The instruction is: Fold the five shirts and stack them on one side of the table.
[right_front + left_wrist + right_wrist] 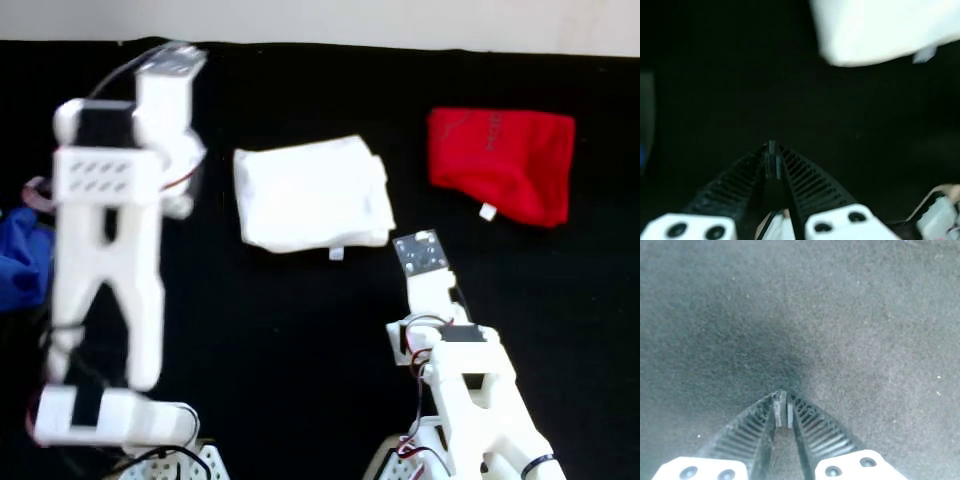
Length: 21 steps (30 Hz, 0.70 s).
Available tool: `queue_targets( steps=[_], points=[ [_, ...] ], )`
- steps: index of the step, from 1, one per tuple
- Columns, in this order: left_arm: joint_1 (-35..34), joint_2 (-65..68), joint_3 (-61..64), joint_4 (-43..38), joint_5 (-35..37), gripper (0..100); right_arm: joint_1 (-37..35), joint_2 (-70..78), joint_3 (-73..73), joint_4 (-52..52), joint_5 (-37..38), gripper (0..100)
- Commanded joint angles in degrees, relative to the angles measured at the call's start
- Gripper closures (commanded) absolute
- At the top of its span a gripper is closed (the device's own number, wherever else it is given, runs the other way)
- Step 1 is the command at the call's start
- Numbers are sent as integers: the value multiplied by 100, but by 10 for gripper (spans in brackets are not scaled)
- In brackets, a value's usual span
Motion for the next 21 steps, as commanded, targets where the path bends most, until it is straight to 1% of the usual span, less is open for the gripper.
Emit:
queue_targets(
  steps=[1, 6, 8, 10, 14, 16, 19, 21],
  points=[
    [-681, -813, 1604, -624, -273, 991, 84, 4, 84, -198, 26, 990],
    [-1578, -1200, 3626, -2066, -264, 991, 84, -13, 4, -127, 35, 990],
    [-1851, -1200, 4409, -2884, -264, 991, 75, -13, -295, 330, 44, 990],
    [-2062, -1226, 5156, -3701, -264, 991, 75, -13, -884, 1068, 44, 990],
    [-2158, -1218, 6237, -4949, -264, 991, 75, -13, -2571, 2774, 35, 989],
    [-2167, -1200, 6615, -5521, -264, 991, 75, -4, -3495, 3415, 26, 989],
    [-2176, -1226, 7002, -6189, -255, 991, 75, 84, -4708, 3890, 18, 982],
    [-2158, -1244, 7073, -6268, -255, 991, -4, 242, -5200, 3943, -176, 937]
  ],
)
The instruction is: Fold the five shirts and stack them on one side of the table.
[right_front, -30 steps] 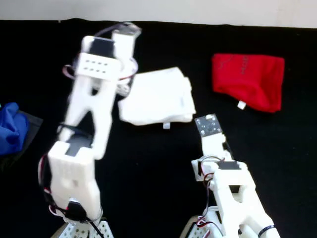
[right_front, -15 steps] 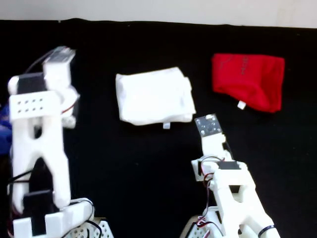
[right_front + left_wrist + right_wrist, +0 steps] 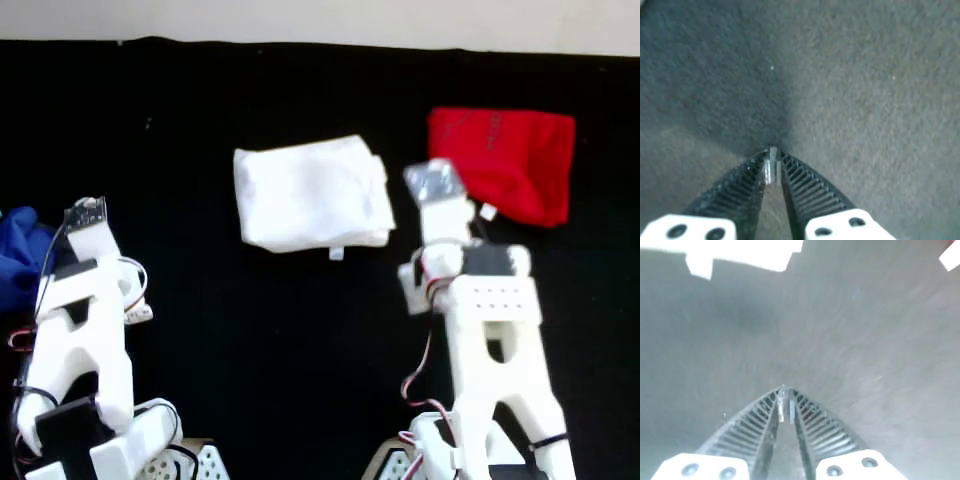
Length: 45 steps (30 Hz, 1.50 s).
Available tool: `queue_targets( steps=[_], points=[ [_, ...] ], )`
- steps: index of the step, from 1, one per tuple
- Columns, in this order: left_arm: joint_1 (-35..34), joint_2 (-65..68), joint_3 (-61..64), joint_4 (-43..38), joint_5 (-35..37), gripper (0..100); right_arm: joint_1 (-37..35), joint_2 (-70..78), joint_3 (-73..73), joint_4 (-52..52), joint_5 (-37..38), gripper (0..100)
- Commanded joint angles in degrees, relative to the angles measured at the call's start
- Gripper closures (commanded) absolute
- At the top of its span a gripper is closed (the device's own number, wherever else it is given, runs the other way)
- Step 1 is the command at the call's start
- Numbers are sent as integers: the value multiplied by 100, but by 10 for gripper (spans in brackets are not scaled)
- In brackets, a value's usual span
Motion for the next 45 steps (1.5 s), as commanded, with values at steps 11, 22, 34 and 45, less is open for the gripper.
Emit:
queue_targets(
  steps=[11, 22, 34, 45],
  points=[
    [110, -66, 215, -396, -44, 991, -769, 3240, -3327, 4, -2321, 724],
    [110, -66, 224, -396, -44, 991, -1059, 6536, -6958, 690, -3095, 612],
    [110, -66, 233, -466, -44, 991, -1138, 8989, -9244, 1165, -3059, 733],
    [110, -66, 233, -466, -44, 991, -963, 9323, -10782, 2105, -2321, 993]
  ],
)
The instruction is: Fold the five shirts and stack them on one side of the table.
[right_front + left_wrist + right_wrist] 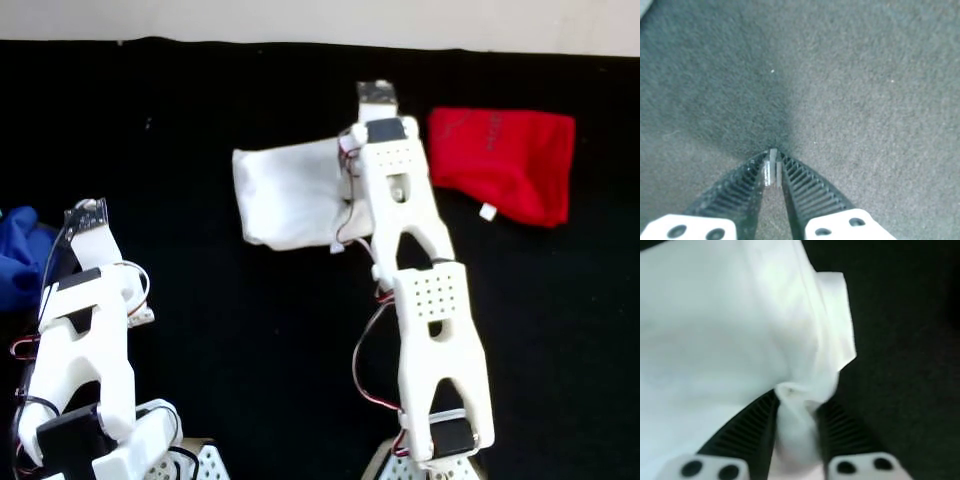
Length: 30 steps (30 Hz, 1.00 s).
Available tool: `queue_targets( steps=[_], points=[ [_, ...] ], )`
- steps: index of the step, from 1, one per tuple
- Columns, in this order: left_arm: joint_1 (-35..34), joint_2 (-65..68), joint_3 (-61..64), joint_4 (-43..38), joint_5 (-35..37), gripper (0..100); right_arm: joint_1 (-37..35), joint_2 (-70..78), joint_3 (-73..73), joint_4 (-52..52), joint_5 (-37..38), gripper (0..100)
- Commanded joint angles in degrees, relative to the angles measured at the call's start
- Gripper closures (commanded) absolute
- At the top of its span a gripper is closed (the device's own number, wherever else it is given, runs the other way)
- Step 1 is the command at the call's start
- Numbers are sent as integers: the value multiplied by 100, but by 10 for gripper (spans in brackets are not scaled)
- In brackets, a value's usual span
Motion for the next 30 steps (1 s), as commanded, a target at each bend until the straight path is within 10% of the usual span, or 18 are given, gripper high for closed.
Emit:
queue_targets(
  steps=[1, 19, 30],
  points=[
    [57, 13, 4, -193, -44, 991, 119, -66, -963, 541, 132, 993],
    [57, 13, 4, -202, -44, 991, 2149, -1815, -2695, 1042, 2101, 993],
    [57, 13, 4, -202, -44, 991, 3152, -699, -277, -558, 2620, 993]
  ],
)
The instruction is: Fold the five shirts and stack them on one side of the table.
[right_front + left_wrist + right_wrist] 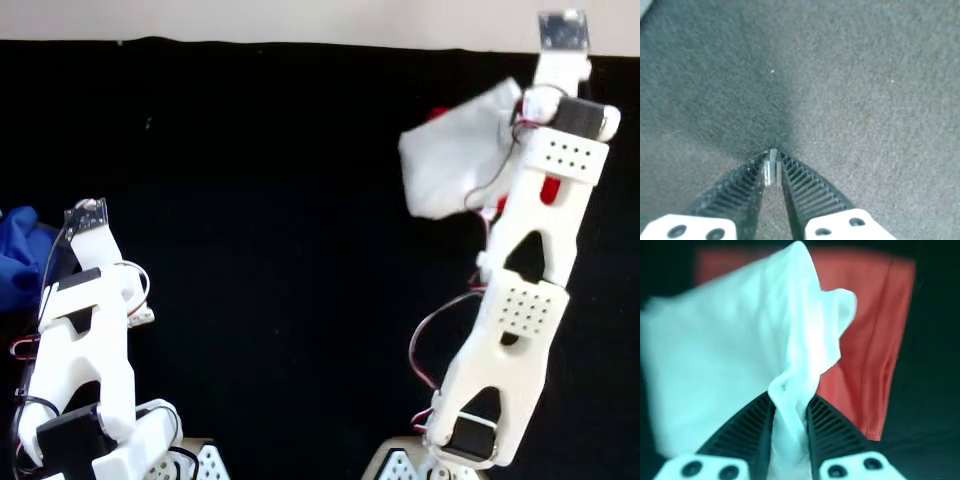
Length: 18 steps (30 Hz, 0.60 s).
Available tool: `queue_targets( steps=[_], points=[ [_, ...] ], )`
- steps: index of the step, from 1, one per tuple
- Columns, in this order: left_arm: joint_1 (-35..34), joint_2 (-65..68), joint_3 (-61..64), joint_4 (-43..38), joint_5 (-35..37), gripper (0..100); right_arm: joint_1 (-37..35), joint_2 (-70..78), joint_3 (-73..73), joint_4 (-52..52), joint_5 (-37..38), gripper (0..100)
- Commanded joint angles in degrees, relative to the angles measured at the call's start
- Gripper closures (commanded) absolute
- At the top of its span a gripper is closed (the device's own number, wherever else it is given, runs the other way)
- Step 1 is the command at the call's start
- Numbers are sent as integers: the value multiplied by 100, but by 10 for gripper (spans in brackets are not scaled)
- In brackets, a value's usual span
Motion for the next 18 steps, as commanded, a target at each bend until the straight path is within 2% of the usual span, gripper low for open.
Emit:
queue_targets(
  steps=[1, 5, 9, 13, 18],
  points=[
    [57, 13, 4, -202, -44, 991, 163, 330, 541, -365, 211, 993],
    [57, 13, 4, -202, -44, 991, 136, 505, 321, -84, 325, 993],
    [57, 13, 4, -202, -44, 991, 22, 154, -646, 382, 404, 993],
    [57, 13, 4, -202, -44, 991, -400, -277, -1420, 840, 404, 993],
    [57, 13, 4, -202, -44, 991, -1130, -796, -1543, 971, 378, 993]
  ],
)
